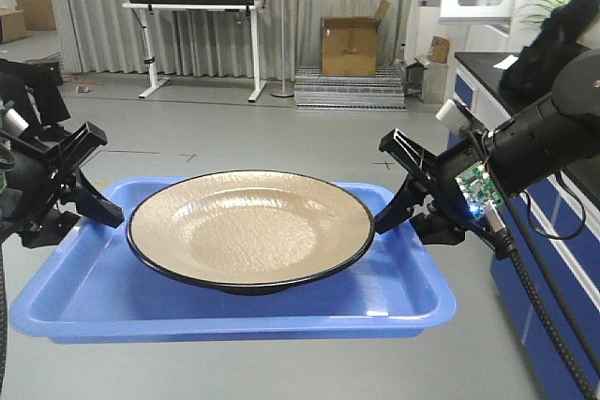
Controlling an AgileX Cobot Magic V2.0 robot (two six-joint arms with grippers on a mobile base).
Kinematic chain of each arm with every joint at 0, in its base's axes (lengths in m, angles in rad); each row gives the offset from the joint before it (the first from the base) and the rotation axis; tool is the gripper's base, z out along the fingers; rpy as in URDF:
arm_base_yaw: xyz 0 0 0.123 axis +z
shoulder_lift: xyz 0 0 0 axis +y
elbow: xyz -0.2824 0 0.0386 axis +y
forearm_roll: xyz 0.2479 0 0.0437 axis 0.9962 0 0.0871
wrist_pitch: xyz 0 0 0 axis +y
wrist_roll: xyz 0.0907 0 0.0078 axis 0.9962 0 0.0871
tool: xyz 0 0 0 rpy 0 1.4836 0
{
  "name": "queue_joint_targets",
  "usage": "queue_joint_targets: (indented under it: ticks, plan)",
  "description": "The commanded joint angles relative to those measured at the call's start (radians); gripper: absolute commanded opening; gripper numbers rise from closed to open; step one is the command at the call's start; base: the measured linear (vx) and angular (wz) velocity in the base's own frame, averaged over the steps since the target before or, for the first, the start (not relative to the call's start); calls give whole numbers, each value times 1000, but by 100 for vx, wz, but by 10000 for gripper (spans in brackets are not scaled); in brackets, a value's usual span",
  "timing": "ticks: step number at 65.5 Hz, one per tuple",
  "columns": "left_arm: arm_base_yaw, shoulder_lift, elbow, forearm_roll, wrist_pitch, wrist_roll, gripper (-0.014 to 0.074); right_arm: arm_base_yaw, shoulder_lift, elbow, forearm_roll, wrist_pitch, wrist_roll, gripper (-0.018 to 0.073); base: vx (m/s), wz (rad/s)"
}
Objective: Place disk in tray to left cabinet
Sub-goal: 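Carry the tray with both grippers while the base drives away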
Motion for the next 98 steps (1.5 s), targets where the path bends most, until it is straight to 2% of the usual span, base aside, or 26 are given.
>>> queue_joint_targets:
  ticks: [1, 98]
  plan:
    - [-26, -53, -37, -206, 22, -30, -1, 20, -57, -39, 183, -39, 14, -2, 56, 13]
    - [-26, -50, -37, -205, 22, -30, -1, 20, -57, -39, 183, -39, 14, -2, 63, 2]
